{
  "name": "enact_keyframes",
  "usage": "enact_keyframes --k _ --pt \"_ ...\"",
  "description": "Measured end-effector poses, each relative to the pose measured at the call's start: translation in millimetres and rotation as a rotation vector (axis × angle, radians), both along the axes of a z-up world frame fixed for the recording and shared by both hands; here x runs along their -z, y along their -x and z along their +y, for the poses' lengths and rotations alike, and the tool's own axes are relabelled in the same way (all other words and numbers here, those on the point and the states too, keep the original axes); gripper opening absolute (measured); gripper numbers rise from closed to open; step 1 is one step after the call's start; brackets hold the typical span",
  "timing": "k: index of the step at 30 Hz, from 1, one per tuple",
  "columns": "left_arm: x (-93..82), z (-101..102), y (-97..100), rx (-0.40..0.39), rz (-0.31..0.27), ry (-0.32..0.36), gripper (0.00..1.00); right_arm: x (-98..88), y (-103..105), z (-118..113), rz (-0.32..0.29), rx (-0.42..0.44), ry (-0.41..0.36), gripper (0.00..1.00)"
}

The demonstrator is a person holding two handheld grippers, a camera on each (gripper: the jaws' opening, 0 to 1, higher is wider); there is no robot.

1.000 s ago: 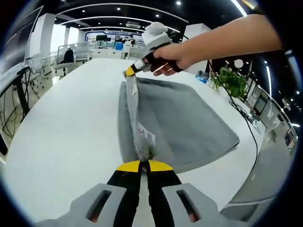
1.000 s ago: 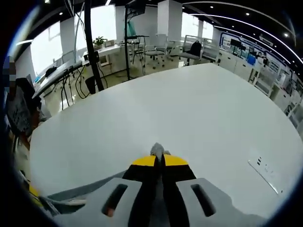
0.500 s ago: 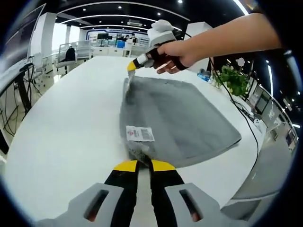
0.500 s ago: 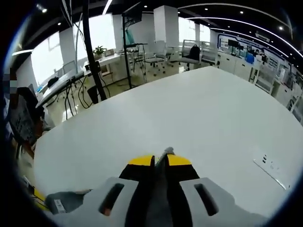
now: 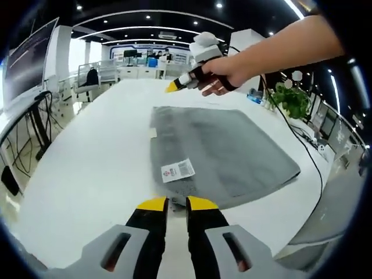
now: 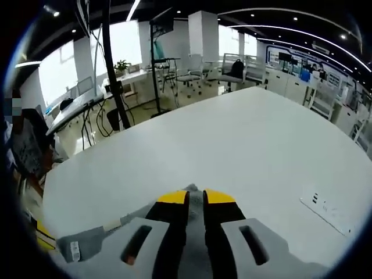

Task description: Fold the towel on the table until its edges align and the towel forms a compact rectangular stack.

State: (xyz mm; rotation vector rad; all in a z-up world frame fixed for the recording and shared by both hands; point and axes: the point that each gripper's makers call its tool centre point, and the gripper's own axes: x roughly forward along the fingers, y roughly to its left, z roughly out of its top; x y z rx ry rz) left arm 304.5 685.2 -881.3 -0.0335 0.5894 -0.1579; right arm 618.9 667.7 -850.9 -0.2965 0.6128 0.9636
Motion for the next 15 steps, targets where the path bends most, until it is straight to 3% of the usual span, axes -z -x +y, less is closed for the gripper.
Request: enact_keyframes --k 3,6,10,15 --pt "-14.6 -3 -5.3 0.020 -0.068 -0.078 0.13 -4.0 -2 -12 -0.006 0.014 -0.003 0.08" --pt "-3.5 -17 -4.8 0.062 -0.005 -0.031 0.14 -4.6 -6 -22 -0.007 0.029 0.002 0.08" --pt "11.4 -22 -5.7 0.070 0.032 -0.026 0.17 -11.7 -8 -40 -0.018 0.056 -0.007 0.11" --pt "29.1 -15 -3.3 0.044 0.088 -0.007 0.19 -19.8 -15 -69 -0.025 0.093 -0.017 0.16"
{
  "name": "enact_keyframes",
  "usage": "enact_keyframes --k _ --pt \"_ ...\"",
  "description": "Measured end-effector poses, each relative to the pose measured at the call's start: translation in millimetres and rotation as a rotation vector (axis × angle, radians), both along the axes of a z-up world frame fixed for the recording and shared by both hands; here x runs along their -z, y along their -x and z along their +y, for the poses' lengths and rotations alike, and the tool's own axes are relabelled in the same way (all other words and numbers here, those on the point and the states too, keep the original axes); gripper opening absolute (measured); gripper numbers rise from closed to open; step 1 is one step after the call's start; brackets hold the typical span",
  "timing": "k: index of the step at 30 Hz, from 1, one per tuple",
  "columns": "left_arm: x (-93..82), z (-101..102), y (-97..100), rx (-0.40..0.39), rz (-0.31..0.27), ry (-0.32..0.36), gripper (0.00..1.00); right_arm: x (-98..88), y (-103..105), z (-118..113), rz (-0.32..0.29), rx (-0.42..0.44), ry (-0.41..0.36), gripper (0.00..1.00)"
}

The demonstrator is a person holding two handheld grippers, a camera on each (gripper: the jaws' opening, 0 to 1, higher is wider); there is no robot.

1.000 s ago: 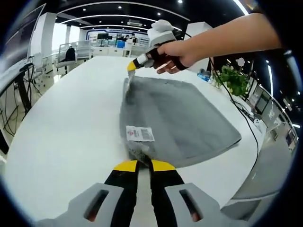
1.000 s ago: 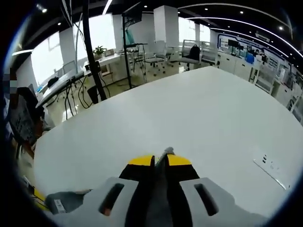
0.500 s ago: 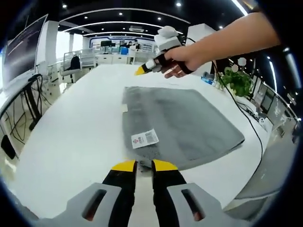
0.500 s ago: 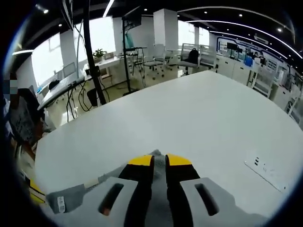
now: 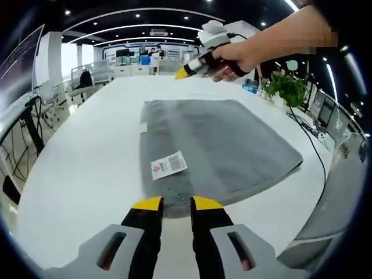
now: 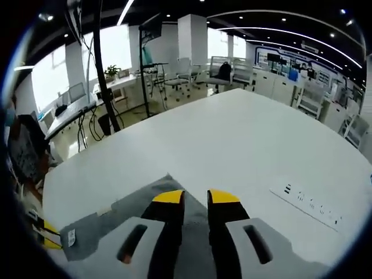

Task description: Fold the towel on the table until its edges align and the towel forms a compact rectangular stack.

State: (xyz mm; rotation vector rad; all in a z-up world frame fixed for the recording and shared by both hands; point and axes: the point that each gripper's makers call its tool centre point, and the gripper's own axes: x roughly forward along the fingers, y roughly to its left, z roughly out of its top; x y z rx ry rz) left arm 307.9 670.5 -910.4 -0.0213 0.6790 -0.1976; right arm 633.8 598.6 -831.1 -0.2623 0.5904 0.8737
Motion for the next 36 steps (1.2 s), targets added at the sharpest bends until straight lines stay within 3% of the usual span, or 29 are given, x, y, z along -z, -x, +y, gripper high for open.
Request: enact_keyframes --k 7,10,25,36 --pt "-5.2 -1 -1.8 -0.011 -0.001 0.000 0.20 -14.6 4 -31 -0.005 0.035 -0.005 0.19" --pt "-16.8 -10 -5.0 -0.003 -0.024 0.002 0.20 -18.7 3 -40 -0.003 0.044 -0.012 0.21" --pt "-70.9 -80 -21.8 0.102 -0.114 0.014 0.24 -40.2 15 -80 0.000 0.049 -0.051 0.38" --pt "-95.2 -110 -28.3 0.141 -0.170 -0.028 0.35 -65.0 11 -126 -0.018 0.085 -0.054 0.42"
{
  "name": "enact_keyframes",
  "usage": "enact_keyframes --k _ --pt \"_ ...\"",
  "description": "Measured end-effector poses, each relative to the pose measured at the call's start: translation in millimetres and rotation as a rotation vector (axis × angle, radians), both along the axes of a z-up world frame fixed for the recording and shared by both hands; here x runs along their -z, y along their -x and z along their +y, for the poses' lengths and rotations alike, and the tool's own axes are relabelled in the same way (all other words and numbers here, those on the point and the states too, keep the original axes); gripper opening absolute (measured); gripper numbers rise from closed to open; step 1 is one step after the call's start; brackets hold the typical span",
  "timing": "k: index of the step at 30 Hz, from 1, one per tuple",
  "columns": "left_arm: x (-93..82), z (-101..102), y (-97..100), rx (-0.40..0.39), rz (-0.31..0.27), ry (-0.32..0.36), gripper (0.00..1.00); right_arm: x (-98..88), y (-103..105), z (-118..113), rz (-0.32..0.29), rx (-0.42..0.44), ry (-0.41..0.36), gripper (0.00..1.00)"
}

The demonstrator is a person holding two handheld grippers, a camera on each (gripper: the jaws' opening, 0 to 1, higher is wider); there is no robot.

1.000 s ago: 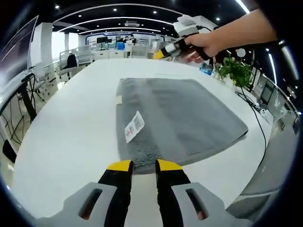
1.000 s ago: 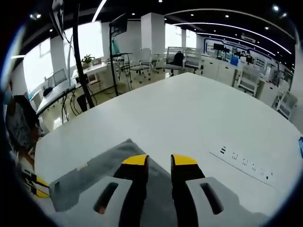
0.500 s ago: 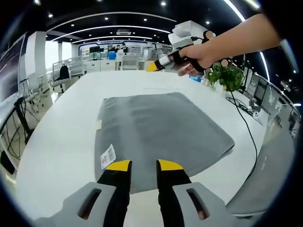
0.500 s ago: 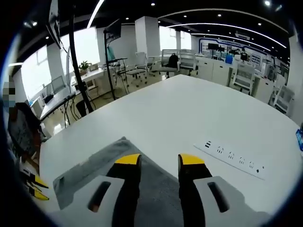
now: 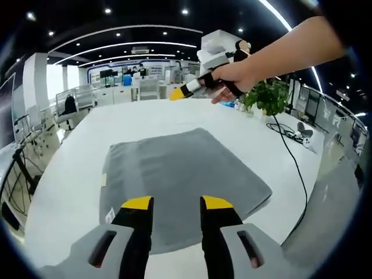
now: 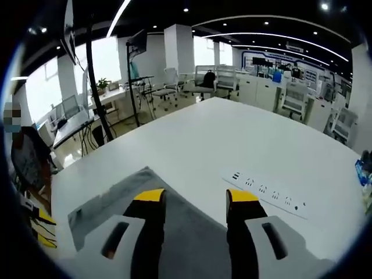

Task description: Fold the towel on the table until its edges align and the towel forms a compact rectangular stack.

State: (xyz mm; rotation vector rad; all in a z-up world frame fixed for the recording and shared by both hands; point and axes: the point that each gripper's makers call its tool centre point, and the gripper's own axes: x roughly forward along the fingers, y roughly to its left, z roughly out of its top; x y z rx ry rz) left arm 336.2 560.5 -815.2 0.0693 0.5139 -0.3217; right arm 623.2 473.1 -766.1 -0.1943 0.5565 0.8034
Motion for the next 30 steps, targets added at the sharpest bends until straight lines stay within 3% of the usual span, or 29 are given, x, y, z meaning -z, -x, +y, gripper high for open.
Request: enact_keyframes --k 8,16,30 --pt "-7.2 -31 3.5 0.030 -0.018 -0.039 0.45 -13.5 -4 -32 0.006 0.039 -0.034 0.49" --pt "-19.7 -62 7.1 0.088 -0.025 -0.077 0.45 -26.1 2 -66 0.001 0.068 -0.050 0.48" --pt "-32.1 -97 6.0 0.117 -0.026 -0.112 0.47 -26.5 2 -103 0.004 0.075 -0.073 0.47"
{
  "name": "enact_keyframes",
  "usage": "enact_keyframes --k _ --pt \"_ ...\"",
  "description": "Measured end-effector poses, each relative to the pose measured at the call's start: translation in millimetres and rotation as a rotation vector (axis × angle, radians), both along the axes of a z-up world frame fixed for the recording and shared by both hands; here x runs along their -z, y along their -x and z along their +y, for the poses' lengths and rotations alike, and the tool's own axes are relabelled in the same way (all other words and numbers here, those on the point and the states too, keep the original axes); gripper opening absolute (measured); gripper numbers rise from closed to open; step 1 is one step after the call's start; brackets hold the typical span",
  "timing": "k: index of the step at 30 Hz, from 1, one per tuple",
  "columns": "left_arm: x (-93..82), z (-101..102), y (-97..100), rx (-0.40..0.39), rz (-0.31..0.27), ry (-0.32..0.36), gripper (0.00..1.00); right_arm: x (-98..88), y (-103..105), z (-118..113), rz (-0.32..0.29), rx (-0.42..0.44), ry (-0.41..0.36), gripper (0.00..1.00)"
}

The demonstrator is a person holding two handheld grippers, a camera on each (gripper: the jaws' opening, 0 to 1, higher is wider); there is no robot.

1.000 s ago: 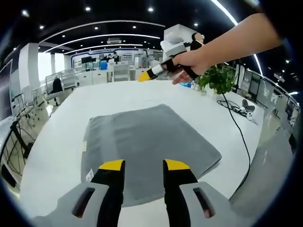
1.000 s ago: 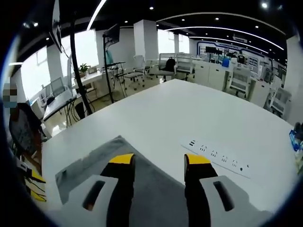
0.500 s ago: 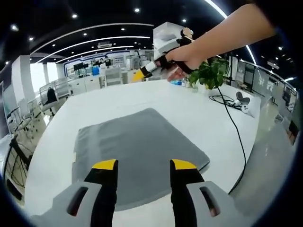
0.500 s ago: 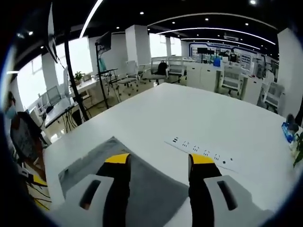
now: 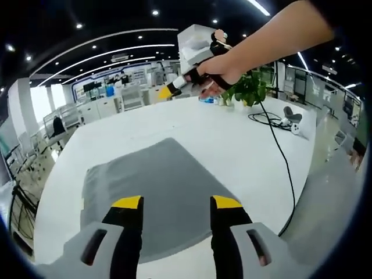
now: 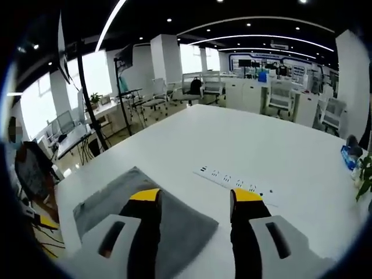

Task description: Fold the towel on the table until its edges align and the towel forms a compact rectangular stack.

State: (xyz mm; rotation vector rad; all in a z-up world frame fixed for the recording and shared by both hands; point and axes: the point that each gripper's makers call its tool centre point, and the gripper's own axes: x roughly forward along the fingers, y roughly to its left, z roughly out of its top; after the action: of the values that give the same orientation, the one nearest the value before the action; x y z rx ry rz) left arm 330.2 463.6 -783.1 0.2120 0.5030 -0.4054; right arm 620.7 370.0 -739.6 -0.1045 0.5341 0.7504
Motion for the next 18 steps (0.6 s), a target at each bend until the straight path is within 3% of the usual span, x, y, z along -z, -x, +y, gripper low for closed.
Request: enact_keyframes --k 11,18 --pt "3.9 -30 1.6 0.009 0.015 -0.008 0.49 12.1 3 -17 0.025 -0.003 -0.010 0.45" --pt "11.3 -47 2.5 0.019 0.025 -0.007 0.48 32.5 8 -20 0.041 -0.033 -0.001 0.42"
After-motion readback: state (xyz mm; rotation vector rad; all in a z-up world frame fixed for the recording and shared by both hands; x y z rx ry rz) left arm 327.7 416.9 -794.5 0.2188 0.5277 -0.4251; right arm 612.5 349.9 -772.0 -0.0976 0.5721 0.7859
